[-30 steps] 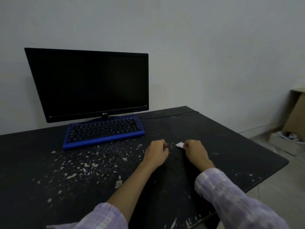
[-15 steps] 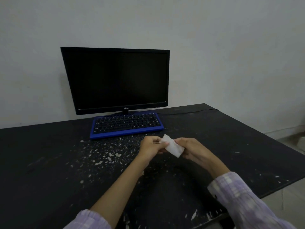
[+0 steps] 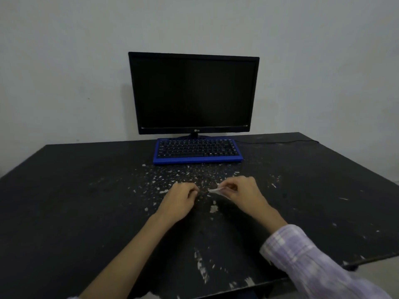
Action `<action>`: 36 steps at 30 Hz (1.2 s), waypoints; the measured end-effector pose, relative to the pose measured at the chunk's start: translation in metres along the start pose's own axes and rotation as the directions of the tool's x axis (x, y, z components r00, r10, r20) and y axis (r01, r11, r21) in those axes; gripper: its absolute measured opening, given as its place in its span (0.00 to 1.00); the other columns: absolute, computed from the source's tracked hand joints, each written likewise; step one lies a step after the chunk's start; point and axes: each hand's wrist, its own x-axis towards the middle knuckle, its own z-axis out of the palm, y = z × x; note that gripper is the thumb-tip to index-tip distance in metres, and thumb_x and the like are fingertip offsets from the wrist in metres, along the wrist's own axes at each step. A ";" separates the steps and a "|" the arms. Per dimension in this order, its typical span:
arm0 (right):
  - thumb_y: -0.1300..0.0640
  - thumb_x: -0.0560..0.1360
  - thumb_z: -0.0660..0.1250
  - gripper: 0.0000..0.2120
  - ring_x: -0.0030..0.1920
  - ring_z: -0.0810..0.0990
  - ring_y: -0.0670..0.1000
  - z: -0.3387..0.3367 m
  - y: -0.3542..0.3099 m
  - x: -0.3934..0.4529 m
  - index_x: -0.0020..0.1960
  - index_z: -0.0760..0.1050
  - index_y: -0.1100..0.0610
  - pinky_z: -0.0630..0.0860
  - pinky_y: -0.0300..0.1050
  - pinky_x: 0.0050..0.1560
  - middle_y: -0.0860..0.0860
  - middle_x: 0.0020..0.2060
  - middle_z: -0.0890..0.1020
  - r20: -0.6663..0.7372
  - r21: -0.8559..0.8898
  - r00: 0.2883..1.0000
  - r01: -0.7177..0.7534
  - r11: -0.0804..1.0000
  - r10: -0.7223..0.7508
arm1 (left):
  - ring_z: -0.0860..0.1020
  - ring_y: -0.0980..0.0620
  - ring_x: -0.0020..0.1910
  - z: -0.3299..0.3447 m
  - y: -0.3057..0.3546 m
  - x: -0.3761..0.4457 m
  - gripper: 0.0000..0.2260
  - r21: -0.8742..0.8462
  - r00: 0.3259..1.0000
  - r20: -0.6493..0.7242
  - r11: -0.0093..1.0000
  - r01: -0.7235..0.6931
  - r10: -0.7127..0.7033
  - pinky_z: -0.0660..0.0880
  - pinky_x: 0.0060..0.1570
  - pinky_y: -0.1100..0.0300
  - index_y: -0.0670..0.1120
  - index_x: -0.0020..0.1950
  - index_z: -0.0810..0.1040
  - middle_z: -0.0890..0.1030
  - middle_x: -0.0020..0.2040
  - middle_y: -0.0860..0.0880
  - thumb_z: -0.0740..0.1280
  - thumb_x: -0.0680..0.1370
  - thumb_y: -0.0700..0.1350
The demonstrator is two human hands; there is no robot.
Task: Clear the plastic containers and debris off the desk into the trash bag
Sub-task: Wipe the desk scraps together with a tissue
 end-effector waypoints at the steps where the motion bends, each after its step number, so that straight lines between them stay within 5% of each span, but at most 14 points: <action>1: 0.57 0.75 0.68 0.08 0.46 0.80 0.40 0.009 -0.007 -0.001 0.51 0.82 0.48 0.77 0.38 0.51 0.44 0.46 0.84 0.012 -0.058 0.999 0.039 0.998 -0.038 | 0.76 0.56 0.53 -0.003 -0.008 -0.007 0.11 0.046 1.000 0.015 0.999 -0.010 0.009 0.74 0.55 0.59 0.49 0.60 0.77 0.79 0.57 0.51 0.61 0.80 0.44; 5: 0.63 0.75 0.63 0.15 0.51 0.81 0.49 0.030 -0.027 -0.013 0.58 0.80 0.51 0.76 0.45 0.56 0.50 0.51 0.84 0.146 -0.245 0.968 0.234 0.941 -0.203 | 0.73 0.53 0.61 -0.007 -0.022 -0.024 0.13 0.195 0.995 0.002 0.976 -0.100 0.102 0.70 0.63 0.58 0.47 0.64 0.75 0.77 0.62 0.50 0.59 0.80 0.43; 9: 0.68 0.70 0.60 0.24 0.52 0.80 0.52 0.034 -0.035 -0.047 0.59 0.78 0.47 0.75 0.46 0.54 0.51 0.51 0.83 0.326 -0.252 0.875 0.446 0.859 -0.358 | 0.70 0.54 0.66 -0.007 -0.035 -0.035 0.16 0.342 0.984 0.040 0.923 -0.175 0.171 0.62 0.69 0.58 0.47 0.67 0.73 0.75 0.66 0.51 0.57 0.81 0.44; 18: 0.66 0.71 0.56 0.24 0.58 0.77 0.49 0.030 -0.052 -0.084 0.62 0.73 0.48 0.71 0.43 0.63 0.44 0.59 0.79 0.336 -0.203 0.856 0.474 0.857 -0.394 | 0.64 0.55 0.70 -0.004 -0.041 -0.049 0.17 0.430 0.986 0.071 0.888 -0.166 0.150 0.50 0.73 0.55 0.50 0.70 0.68 0.71 0.69 0.53 0.53 0.82 0.49; 20: 0.65 0.70 0.52 0.28 0.64 0.74 0.47 0.028 -0.045 -0.100 0.66 0.71 0.48 0.55 0.42 0.75 0.44 0.64 0.76 0.367 -0.198 0.855 0.456 0.868 -0.366 | 0.64 0.56 0.70 -0.004 -0.041 -0.050 0.17 0.417 0.986 0.070 0.894 -0.165 0.149 0.49 0.73 0.55 0.50 0.70 0.68 0.71 0.70 0.53 0.52 0.82 0.49; 23: 0.68 0.72 0.52 0.33 0.72 0.62 0.42 0.015 -0.038 -0.101 0.73 0.63 0.46 0.34 0.35 0.70 0.40 0.72 0.66 0.336 -0.292 0.905 0.362 0.885 -0.259 | 0.63 0.56 0.70 -0.004 -0.042 -0.051 0.18 0.411 0.986 0.074 0.897 -0.164 0.147 0.48 0.73 0.54 0.50 0.71 0.67 0.70 0.70 0.53 0.52 0.82 0.49; 27: 0.68 0.70 0.53 0.34 0.73 0.59 0.44 0.024 -0.054 -0.090 0.75 0.59 0.51 0.39 0.41 0.74 0.46 0.74 0.63 0.401 -0.364 0.895 0.354 0.862 -0.198 | 0.64 0.55 0.70 -0.002 -0.042 -0.050 0.17 0.441 0.989 0.053 0.885 -0.150 0.141 0.48 0.73 0.53 0.51 0.70 0.69 0.72 0.68 0.53 0.52 0.82 0.49; 31: 0.69 0.70 0.53 0.37 0.73 0.59 0.41 0.022 -0.050 -0.090 0.75 0.59 0.46 0.37 0.38 0.71 0.42 0.74 0.62 0.444 -0.293 0.872 0.360 0.886 -0.207 | 0.62 0.54 0.72 -0.004 -0.045 -0.046 0.18 0.475 0.991 0.048 0.869 -0.136 0.128 0.47 0.74 0.50 0.50 0.71 0.67 0.70 0.69 0.53 0.52 0.82 0.49; 36: 0.68 0.74 0.55 0.28 0.70 0.66 0.55 0.014 -0.035 -0.046 0.73 0.62 0.53 0.53 0.50 0.74 0.48 0.72 0.66 0.358 -0.418 0.933 0.193 0.888 -0.034 | 0.58 0.51 0.74 -0.015 -0.050 -0.032 0.20 0.475 0.995 0.069 0.876 -0.091 0.066 0.48 0.75 0.47 0.49 0.74 0.62 0.66 0.73 0.51 0.52 0.82 0.49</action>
